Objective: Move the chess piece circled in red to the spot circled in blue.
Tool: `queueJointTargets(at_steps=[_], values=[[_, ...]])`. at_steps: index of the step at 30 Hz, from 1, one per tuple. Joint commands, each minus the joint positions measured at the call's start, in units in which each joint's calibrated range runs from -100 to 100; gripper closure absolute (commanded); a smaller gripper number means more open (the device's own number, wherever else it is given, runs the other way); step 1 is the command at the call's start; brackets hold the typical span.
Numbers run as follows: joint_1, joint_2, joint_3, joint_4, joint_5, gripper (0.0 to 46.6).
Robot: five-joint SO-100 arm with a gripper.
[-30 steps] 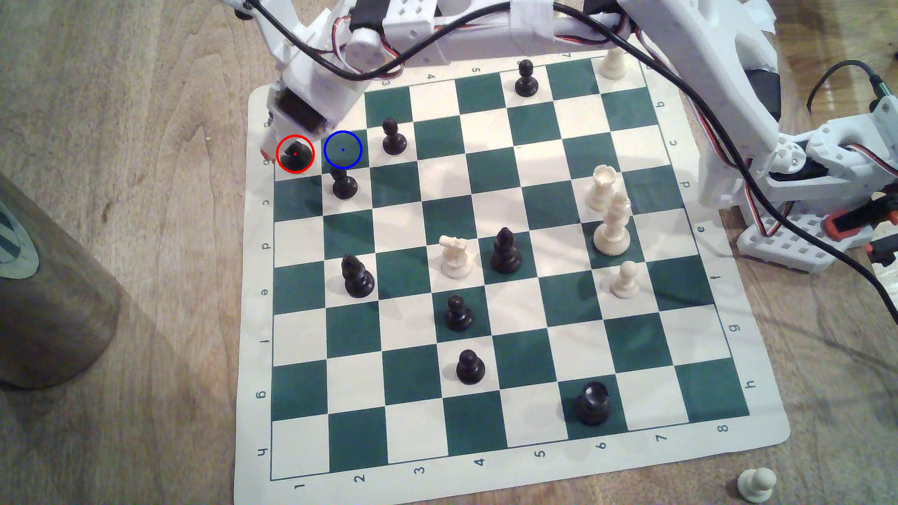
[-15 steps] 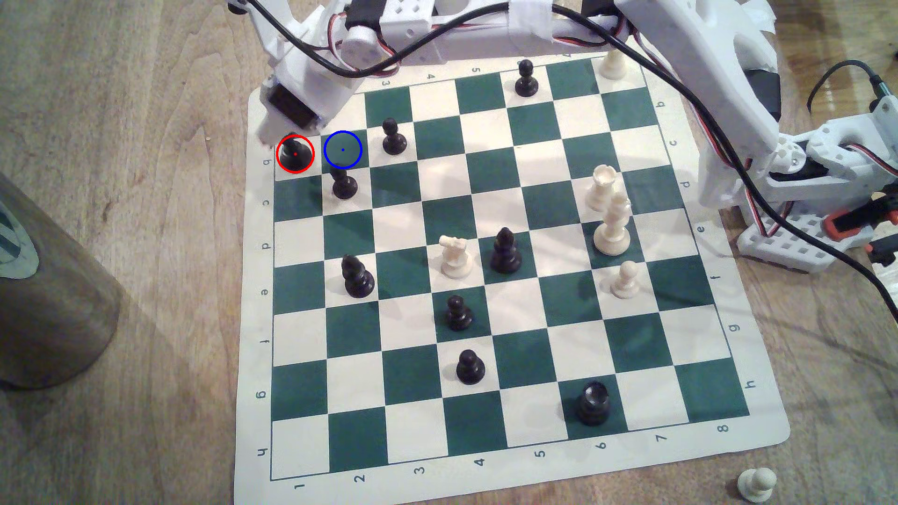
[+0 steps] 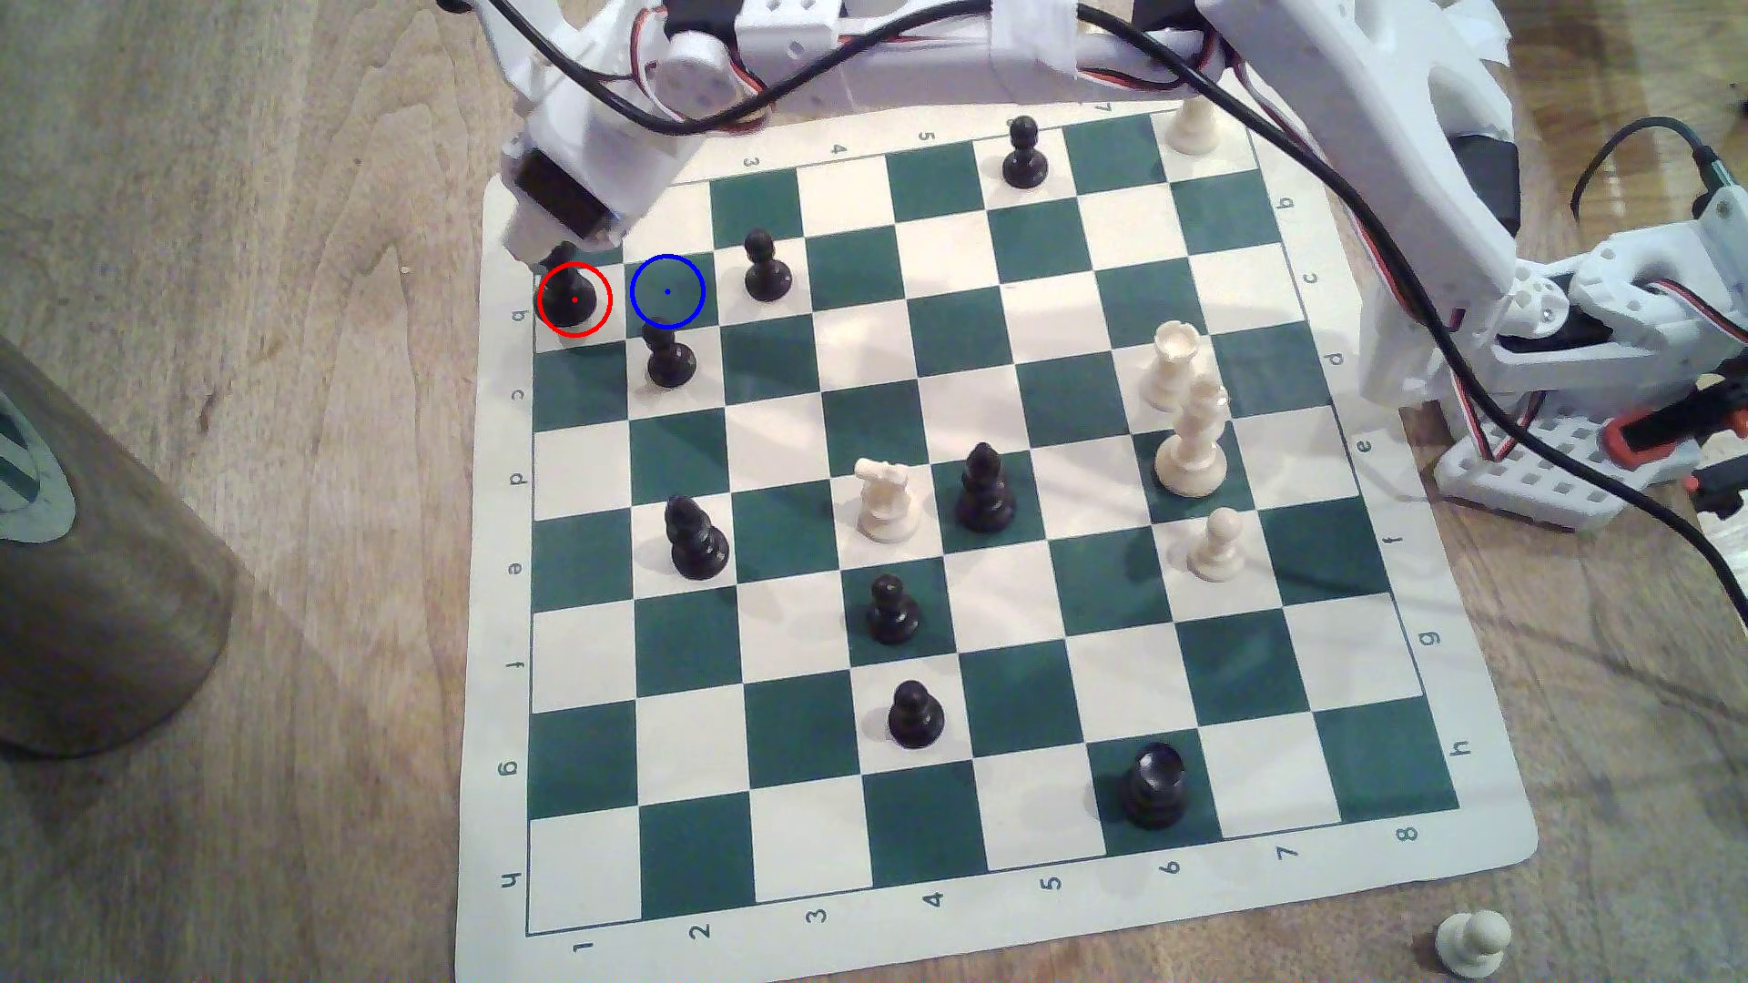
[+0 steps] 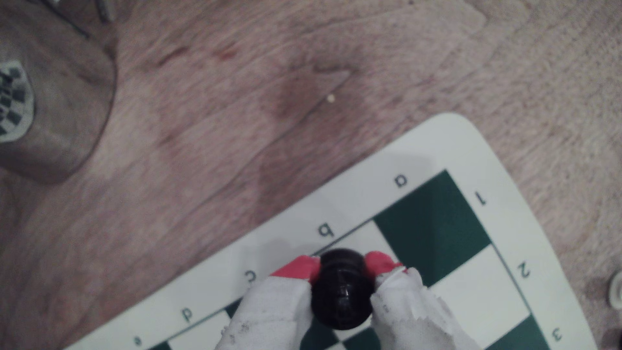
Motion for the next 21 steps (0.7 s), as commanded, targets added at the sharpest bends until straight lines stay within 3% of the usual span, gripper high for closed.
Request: queueJointTargets(at_steps=[1,13,21], values=[[0.0,-6.5,-7.3,2.5,-0.1,46.4],[0.8,-19.0,-2.8,10.5,2.4,46.4],[2.4,-26.9,10.9,10.0,4.7,46.4]])
